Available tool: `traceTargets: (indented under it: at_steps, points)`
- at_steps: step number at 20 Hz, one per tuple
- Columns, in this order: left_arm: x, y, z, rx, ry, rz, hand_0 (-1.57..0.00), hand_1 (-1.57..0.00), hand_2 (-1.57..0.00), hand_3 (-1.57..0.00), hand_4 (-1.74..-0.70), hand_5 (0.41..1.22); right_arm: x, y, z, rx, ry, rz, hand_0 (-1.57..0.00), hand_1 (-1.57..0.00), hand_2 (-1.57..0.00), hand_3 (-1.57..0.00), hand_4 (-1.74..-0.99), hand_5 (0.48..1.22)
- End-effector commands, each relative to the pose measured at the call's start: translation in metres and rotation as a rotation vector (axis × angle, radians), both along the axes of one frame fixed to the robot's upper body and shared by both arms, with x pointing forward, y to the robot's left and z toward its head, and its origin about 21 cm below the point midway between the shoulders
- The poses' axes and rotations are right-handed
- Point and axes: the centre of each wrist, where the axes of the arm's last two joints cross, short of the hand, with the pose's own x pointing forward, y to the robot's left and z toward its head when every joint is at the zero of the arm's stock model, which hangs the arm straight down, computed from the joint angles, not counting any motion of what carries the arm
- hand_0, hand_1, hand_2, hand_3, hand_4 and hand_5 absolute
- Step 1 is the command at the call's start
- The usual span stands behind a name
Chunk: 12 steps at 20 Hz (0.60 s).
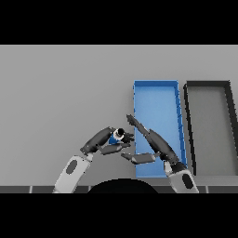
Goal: Pick up the blue pipe and place it into the blue bin.
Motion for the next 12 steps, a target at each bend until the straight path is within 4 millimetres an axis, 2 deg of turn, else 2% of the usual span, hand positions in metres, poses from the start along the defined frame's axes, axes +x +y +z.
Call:
traceTargets:
  at_steps: [1,3,6,9,11,12]
  points:
    - [0.002,-0.001,0.0,0.003,0.003,0.006,-1.57,-1.57,-1.57,-1.57,-1.48,1.221,0.002,0.004,0.004,-0.015,-0.006,0.027,0.0,0.0,0.0,0.0,-1.22,0.525]
    - [0.001,-0.001,-0.002,0.011,0.005,-0.007,-1.57,-1.57,-1.57,-1.57,-1.47,1.221,0.012,0.016,0.005,-0.033,0.009,0.071,0.0,0.0,0.0,0.0,-1.209,0.517]
    - [0.007,0.001,0.001,-0.003,0.011,-0.02,-1.57,-1.57,-1.57,-1.57,-1.48,1.221,0.02,0.031,0.019,-0.009,-0.044,0.144,0.0,0.0,0.0,0.0,-1.192,0.514]
    - [0.005,0.003,-0.004,-0.016,0.036,-0.037,-1.57,-1.57,-1.57,-1.57,-1.46,1.221,0.03,0.042,0.03,-0.025,-0.043,0.189,0.0,0.0,0.0,0.0,-1.208,0.512]
    - [0.005,0.004,-0.005,-0.017,0.011,-0.041,-1.57,-1.57,-1.57,-1.57,-1.46,1.221,0.036,0.046,0.034,-0.042,-0.035,0.209,0.0,-0.03,-0.05,-0.01,-1.215,0.513]
    - [0.005,0.005,-0.004,-0.031,0.016,-0.038,-1.57,-1.57,-1.57,-1.57,-1.46,1.221,0.039,0.052,0.034,-0.046,-0.024,0.219,-0.02,-0.11,-0.13,-0.05,-1.222,0.517]
